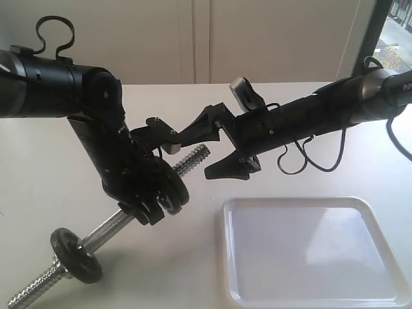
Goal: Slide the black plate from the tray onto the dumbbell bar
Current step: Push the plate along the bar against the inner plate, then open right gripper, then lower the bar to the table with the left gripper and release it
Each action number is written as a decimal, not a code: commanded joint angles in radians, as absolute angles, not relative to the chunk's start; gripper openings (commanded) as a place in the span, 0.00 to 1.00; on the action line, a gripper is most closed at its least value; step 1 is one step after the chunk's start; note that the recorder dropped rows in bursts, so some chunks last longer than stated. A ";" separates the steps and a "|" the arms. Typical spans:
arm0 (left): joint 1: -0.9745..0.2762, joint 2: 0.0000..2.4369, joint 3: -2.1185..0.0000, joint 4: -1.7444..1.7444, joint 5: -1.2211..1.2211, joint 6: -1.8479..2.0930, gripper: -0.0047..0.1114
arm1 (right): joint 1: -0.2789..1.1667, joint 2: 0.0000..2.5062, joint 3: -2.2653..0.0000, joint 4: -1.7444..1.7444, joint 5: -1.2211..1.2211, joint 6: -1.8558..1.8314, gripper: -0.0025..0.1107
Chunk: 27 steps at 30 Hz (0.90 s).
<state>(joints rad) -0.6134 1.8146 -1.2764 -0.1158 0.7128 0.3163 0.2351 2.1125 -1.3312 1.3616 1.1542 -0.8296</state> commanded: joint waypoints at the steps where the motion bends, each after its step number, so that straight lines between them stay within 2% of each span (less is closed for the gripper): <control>1: -0.621 1.772 -1.302 -0.148 0.725 0.311 0.04 | 0.196 2.095 -1.336 1.416 1.221 -0.837 0.91; 6: -0.619 1.772 -1.302 -0.143 0.725 0.311 0.04 | 0.151 2.095 -1.336 1.413 1.221 -0.837 0.90; 9: -0.619 1.772 -1.302 -0.135 0.725 0.311 0.04 | 0.122 2.095 -1.336 1.413 1.221 -0.837 0.83; 12: -0.619 1.774 -1.302 -0.133 0.725 0.311 0.04 | 0.098 2.095 -1.336 1.413 1.221 -0.837 0.66; 18: -0.619 1.806 -1.302 -0.133 0.725 0.311 0.04 | 0.087 2.095 -1.336 1.410 1.221 -0.854 0.16; 20: -0.619 1.817 -1.302 -0.133 0.725 0.311 0.04 | 0.087 2.095 -1.336 1.410 1.221 -0.867 0.08; 27: -0.619 1.840 -1.302 -0.133 0.725 0.311 0.04 | 0.087 2.095 -1.336 1.410 1.221 -0.874 0.06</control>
